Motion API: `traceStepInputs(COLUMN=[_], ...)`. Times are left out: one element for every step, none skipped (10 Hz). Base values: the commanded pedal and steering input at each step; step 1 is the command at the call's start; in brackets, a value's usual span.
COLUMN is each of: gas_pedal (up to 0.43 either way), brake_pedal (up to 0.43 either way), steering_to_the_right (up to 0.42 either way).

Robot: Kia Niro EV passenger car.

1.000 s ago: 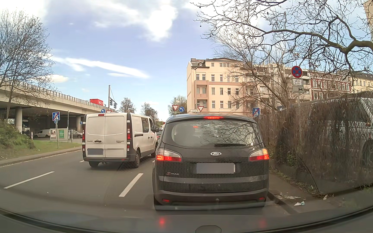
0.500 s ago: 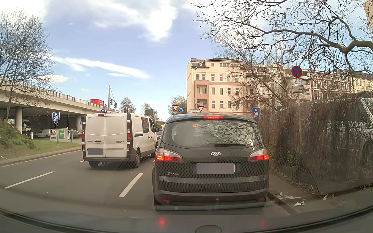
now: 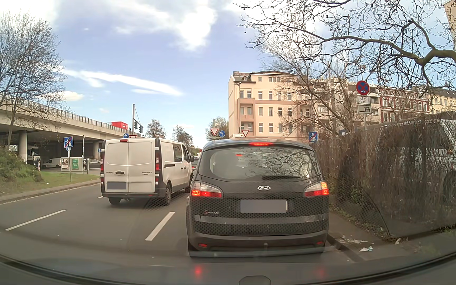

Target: Follow the waypoints while adhering to traffic rules and regulations

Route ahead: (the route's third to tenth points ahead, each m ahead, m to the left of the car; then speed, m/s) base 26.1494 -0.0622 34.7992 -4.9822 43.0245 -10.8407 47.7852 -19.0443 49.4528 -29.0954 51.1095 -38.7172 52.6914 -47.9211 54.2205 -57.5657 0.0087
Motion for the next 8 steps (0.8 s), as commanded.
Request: traceStepInputs(gas_pedal=[0.0, 0.0, 0.0, 0.0, 0.0, 0.0, 0.0, 0.0], brake_pedal=[0.402, 0.402, 0.402, 0.402, 0.402, 0.402, 0.402, 0.402], steering_to_the_right=[-0.012, -0.012, -0.012, -0.012, -0.012, -0.012, -0.012, -0.013])
